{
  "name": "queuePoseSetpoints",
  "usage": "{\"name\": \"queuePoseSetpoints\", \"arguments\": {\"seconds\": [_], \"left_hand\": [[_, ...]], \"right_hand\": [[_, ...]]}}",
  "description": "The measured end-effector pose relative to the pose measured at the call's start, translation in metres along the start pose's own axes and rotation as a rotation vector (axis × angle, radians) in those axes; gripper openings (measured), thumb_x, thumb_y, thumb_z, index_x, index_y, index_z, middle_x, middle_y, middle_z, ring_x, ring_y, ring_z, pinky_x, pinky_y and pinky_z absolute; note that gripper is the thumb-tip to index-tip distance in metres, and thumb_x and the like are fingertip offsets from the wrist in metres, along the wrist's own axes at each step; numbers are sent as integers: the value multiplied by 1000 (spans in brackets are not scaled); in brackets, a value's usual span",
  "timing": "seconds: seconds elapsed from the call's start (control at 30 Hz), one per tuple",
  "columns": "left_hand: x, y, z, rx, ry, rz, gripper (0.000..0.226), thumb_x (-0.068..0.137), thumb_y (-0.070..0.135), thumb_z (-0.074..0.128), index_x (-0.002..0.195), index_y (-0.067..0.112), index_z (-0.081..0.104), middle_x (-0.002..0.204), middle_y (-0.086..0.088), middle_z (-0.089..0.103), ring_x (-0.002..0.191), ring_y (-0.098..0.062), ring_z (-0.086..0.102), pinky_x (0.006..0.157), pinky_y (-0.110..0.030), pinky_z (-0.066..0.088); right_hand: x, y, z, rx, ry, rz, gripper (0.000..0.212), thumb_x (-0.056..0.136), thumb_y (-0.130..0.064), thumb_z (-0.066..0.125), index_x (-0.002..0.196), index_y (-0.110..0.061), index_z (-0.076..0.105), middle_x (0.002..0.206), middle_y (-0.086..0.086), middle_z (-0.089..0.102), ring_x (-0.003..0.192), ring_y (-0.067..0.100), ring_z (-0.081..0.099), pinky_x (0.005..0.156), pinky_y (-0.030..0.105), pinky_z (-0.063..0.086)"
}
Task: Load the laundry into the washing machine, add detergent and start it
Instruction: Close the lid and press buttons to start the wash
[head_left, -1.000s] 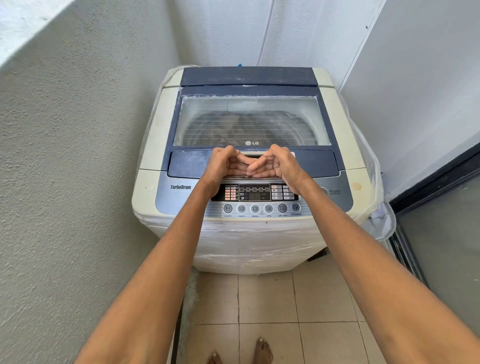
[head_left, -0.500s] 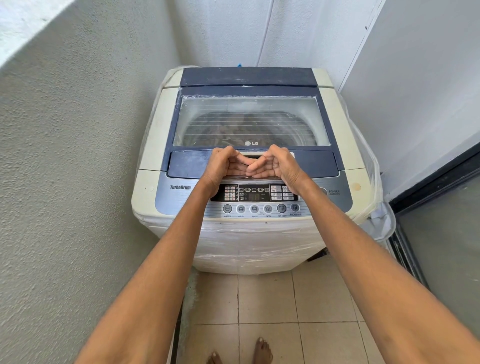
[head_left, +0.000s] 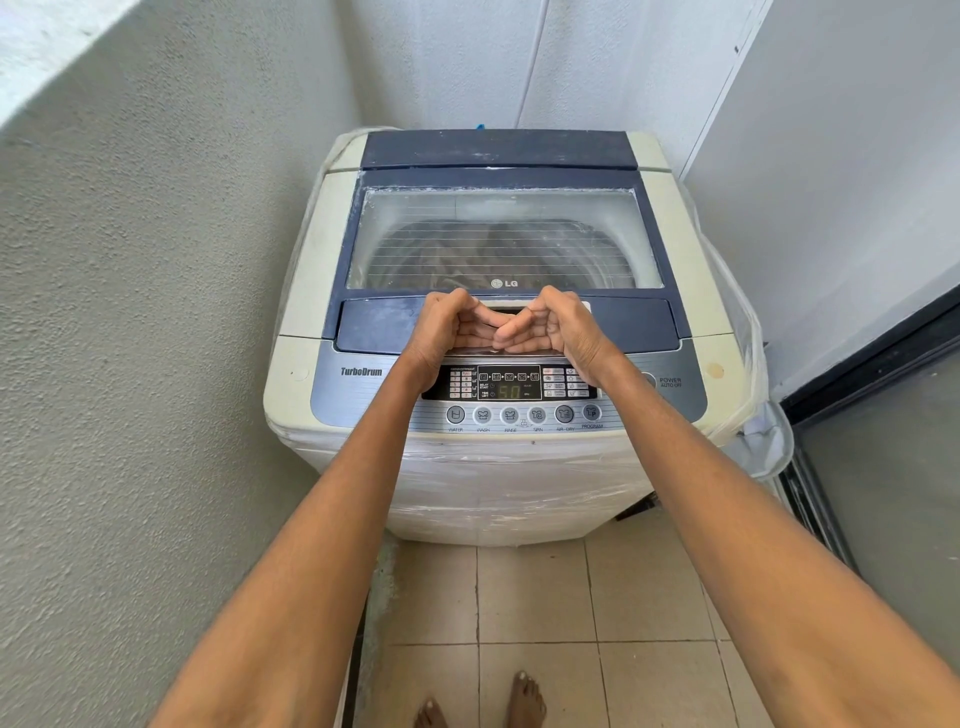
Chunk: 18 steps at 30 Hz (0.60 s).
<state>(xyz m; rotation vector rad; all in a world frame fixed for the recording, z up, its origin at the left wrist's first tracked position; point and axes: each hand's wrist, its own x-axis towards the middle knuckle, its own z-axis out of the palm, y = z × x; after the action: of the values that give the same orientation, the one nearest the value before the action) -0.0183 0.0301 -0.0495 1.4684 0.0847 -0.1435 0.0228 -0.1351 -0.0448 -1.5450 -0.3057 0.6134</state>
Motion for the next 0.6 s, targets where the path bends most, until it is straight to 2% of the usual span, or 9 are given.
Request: {"name": "queuePoseSetpoints", "arguments": {"seconds": [0.23, 0.4, 0.6], "left_hand": [[-1, 1, 0, -1, 0, -5, 41, 75, 20, 35, 74, -2, 70, 73, -11, 74, 67, -20, 70, 66, -23, 57], [-3, 3, 1, 7, 14, -7, 42, 86, 10, 31, 75, -4, 70, 73, -11, 74, 67, -20, 70, 66, -23, 57], [-4, 4, 2, 2, 14, -21, 40, 77, 18, 35, 74, -2, 70, 70, -10, 73, 66, -20, 70, 65, -22, 56]], "right_hand": [[0, 0, 1, 3, 6, 8, 48, 90, -11, 28, 85, 14, 68, 81, 20, 72, 80, 29, 71, 73, 28, 58], [-2, -1, 1, -5, 17, 9, 47, 90, -12, 28, 83, 12, 69, 88, 28, 70, 82, 30, 70, 75, 29, 58], [-2, -2, 2, -5, 11, 22, 47, 90, -12, 28, 81, 10, 69, 85, 26, 71, 81, 30, 70, 75, 30, 58]]}}
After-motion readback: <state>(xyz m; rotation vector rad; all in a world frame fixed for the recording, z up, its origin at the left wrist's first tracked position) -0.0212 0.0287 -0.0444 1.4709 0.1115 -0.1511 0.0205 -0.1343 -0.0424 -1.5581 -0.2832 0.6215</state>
